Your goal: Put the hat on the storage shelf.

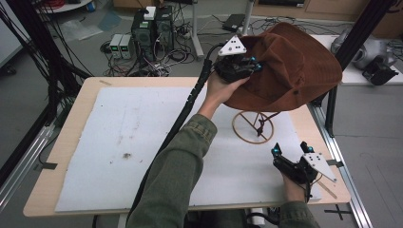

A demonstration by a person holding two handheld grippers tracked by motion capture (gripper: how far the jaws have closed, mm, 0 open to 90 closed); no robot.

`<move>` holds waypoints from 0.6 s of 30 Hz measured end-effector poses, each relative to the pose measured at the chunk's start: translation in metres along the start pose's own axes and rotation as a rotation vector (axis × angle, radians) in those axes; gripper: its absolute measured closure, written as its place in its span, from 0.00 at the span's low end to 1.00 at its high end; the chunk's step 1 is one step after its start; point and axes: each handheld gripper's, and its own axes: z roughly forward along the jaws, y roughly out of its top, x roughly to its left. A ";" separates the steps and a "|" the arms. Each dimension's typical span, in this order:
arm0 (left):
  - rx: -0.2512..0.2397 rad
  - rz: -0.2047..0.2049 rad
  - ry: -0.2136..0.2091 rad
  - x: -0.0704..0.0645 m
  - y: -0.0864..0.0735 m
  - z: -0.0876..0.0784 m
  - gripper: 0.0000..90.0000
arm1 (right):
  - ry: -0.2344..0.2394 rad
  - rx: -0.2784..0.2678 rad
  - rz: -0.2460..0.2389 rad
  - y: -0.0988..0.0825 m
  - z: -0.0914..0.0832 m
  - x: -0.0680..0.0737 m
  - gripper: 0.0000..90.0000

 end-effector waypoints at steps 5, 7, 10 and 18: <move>0.016 0.002 -0.010 -0.003 -0.002 0.002 0.96 | 0.002 -0.002 0.001 0.000 0.000 0.000 0.05; 0.024 0.005 -0.010 -0.004 -0.003 0.003 0.96 | 0.002 -0.001 0.000 0.000 0.000 0.000 0.05; 0.034 0.004 -0.012 -0.004 -0.006 0.005 0.95 | 0.004 -0.001 -0.002 0.000 0.000 0.000 0.05; 0.055 -0.003 -0.025 -0.006 -0.016 0.005 0.94 | 0.008 0.005 -0.006 0.000 0.002 0.000 0.05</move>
